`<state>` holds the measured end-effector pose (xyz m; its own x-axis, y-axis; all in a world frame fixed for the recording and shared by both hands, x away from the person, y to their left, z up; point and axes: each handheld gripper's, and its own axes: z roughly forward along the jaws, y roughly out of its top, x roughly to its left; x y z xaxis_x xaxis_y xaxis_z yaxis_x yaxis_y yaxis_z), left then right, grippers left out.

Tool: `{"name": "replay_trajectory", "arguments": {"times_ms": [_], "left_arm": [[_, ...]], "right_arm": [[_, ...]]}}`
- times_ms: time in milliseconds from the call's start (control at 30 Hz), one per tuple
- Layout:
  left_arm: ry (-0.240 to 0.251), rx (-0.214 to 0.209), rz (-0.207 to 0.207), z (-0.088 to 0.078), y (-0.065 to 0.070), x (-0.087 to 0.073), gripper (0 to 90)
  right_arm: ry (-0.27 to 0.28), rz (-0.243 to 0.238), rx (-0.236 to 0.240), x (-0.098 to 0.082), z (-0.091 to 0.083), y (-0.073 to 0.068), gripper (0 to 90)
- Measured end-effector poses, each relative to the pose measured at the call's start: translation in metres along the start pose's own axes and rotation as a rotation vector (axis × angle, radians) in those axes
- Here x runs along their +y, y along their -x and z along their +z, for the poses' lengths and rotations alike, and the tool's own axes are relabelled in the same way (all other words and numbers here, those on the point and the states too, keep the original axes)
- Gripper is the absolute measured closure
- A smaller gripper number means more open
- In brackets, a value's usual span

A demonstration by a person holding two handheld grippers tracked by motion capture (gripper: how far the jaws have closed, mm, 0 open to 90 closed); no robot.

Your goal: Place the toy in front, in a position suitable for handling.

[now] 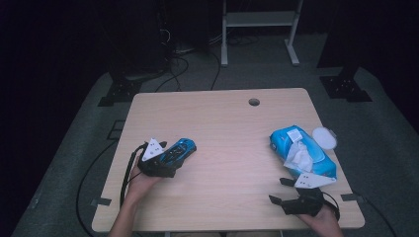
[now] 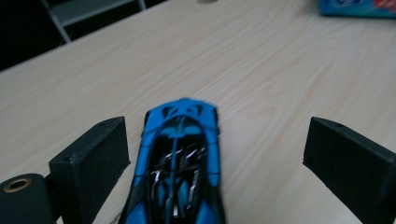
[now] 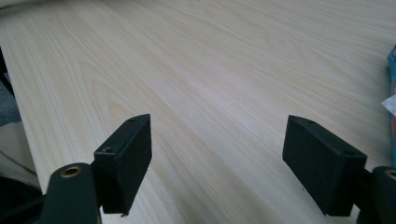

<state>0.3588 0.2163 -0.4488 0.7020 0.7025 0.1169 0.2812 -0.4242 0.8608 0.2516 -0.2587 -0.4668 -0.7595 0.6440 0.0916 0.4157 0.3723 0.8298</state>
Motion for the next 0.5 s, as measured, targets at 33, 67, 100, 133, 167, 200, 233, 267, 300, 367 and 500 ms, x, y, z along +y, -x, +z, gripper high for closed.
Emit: {"name": "replay_trajectory", "arguments": {"times_ms": [33, 67, 100, 133, 167, 200, 233, 267, 300, 367, 500], "left_arm": [[-0.010, 0.004, -0.008, 0.003, -0.002, -0.002, 6.1], [-0.017, 0.009, -0.012, 0.005, -0.005, -0.003, 6.4], [-0.020, 0.013, -0.015, 0.007, -0.006, -0.004, 7.4], [-0.020, 0.013, -0.015, 0.007, -0.006, -0.004, 8.3], [-0.024, 0.021, -0.013, 0.008, -0.007, -0.005, 8.3], [-0.028, 0.032, -0.016, 0.010, -0.007, -0.005, 8.4], [-0.090, 0.037, -0.024, 0.015, -0.010, -0.002, 9.8], [-0.090, 0.037, -0.024, 0.015, -0.010, -0.002, 9.3], [-0.133, 0.027, -0.030, 0.021, -0.012, 0.001, 9.1], [-0.166, 0.019, -0.022, 0.027, -0.013, 0.006, 9.3], [-0.197, 0.001, -0.018, 0.038, -0.012, 0.012, 9.3]], "right_arm": [[0.000, 0.000, 0.002, 0.000, 0.000, 0.000, 23.3], [0.001, 0.001, 0.003, 0.000, 0.000, 0.000, 23.3], [0.003, 0.001, 0.003, 0.000, -0.001, 0.000, 23.3], [0.006, 0.003, 0.004, 0.000, -0.001, -0.001, 23.3], [0.006, 0.003, 0.004, 0.000, -0.001, -0.001, 23.3], [0.007, 0.002, 0.005, 0.000, -0.001, -0.001, 23.4], [0.009, 0.000, 0.010, 0.001, 0.000, -0.001, 23.3], [0.015, 0.006, 0.017, 0.001, 0.000, -0.001, 23.3], [0.019, 0.007, 0.020, 0.002, -0.001, -0.002, 23.3], [0.019, -0.001, 0.025, 0.003, 0.000, -0.004, 23.3], [0.014, -0.007, 0.031, 0.003, 0.000, -0.005, 23.3]]}}
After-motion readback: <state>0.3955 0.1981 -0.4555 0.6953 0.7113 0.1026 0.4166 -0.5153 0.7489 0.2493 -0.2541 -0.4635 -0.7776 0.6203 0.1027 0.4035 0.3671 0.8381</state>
